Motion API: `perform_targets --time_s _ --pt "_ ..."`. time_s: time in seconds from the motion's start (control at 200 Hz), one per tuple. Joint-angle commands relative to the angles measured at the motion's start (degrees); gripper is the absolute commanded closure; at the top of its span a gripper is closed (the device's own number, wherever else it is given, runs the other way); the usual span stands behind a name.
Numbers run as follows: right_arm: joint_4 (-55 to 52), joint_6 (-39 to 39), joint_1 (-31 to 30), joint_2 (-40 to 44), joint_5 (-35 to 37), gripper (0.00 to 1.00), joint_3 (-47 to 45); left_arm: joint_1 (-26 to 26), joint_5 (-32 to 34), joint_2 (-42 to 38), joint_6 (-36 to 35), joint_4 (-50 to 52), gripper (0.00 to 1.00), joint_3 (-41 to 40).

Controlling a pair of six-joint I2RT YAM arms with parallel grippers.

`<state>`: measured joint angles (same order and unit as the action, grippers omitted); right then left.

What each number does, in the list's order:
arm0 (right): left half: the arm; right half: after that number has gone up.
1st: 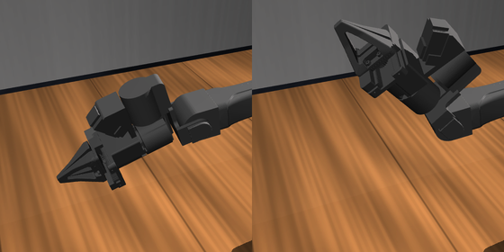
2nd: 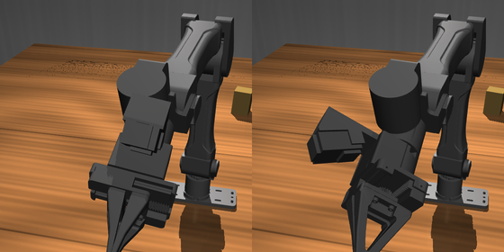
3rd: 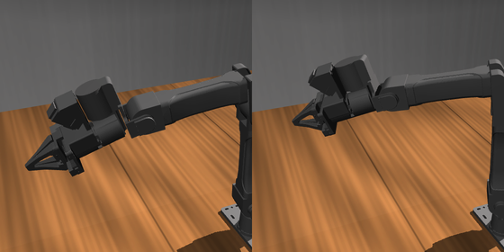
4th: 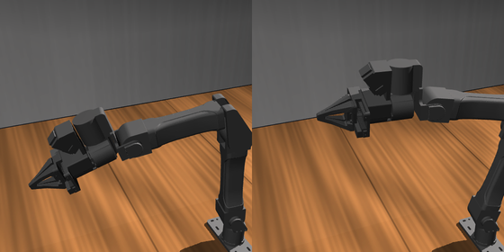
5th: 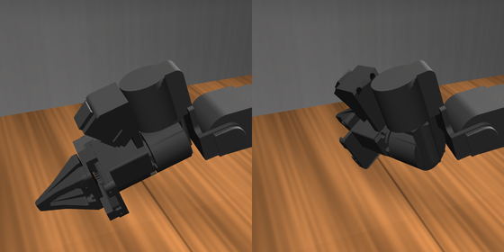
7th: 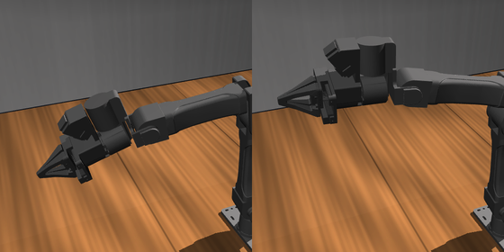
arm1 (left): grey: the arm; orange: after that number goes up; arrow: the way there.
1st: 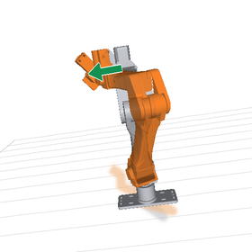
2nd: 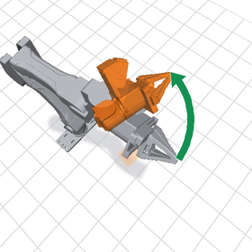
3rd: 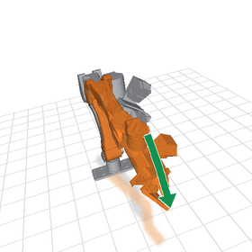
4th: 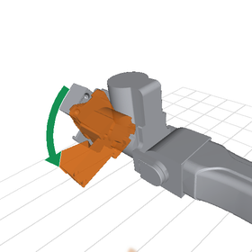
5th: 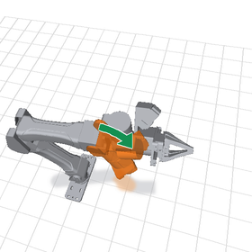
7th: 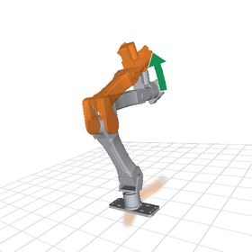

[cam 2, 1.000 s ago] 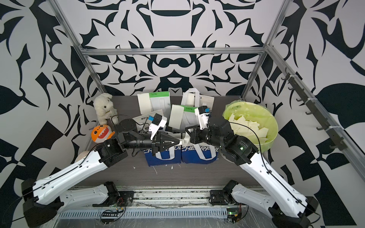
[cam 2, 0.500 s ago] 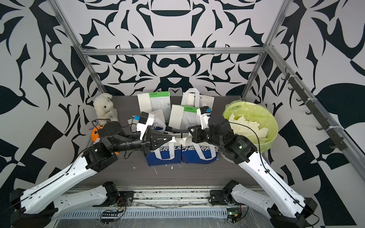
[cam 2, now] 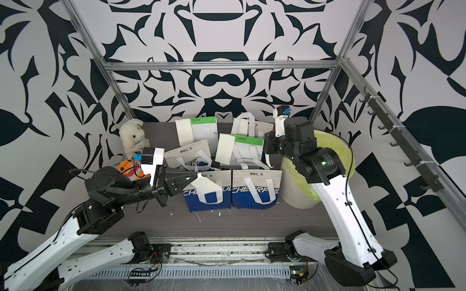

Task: Shred takeout receipts and throw away
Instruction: Place the takeout receipt in the trash bin.

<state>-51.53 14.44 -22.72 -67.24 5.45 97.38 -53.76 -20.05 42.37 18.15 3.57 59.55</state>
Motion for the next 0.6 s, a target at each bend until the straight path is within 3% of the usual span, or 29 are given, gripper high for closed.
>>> perform_targets --time_s 0.0,0.205,0.315,0.42,0.47,0.55,0.595 --pt "-4.4 -6.6 0.8 0.0 14.7 1.0 3.8 -0.2 2.1 -0.5 -1.3 1.8 1.0 -0.9" --pt "0.9 -14.2 2.2 3.8 33.5 1.0 -3.5 -0.2 1.7 2.9 -0.6 2.1 1.0 -0.3" --pt "1.8 -14.2 5.0 5.0 34.5 1.0 -8.3 -0.2 1.5 4.7 -0.1 1.5 1.0 0.0" --pt "0.9 -11.2 8.5 5.9 30.1 1.0 -11.4 -0.2 1.2 6.3 0.2 1.2 1.0 0.5" --pt "-0.2 -9.7 10.5 6.0 26.5 0.85 -12.1 -0.2 1.1 6.9 0.3 1.3 1.0 0.8" --pt "-2.4 -7.4 13.3 5.3 21.1 0.42 -12.2 -0.2 1.1 7.8 0.5 1.5 1.0 1.2" --pt "-3.8 -6.5 14.6 4.5 18.3 0.28 -11.8 -0.2 1.2 8.1 0.5 2.0 1.0 1.7"
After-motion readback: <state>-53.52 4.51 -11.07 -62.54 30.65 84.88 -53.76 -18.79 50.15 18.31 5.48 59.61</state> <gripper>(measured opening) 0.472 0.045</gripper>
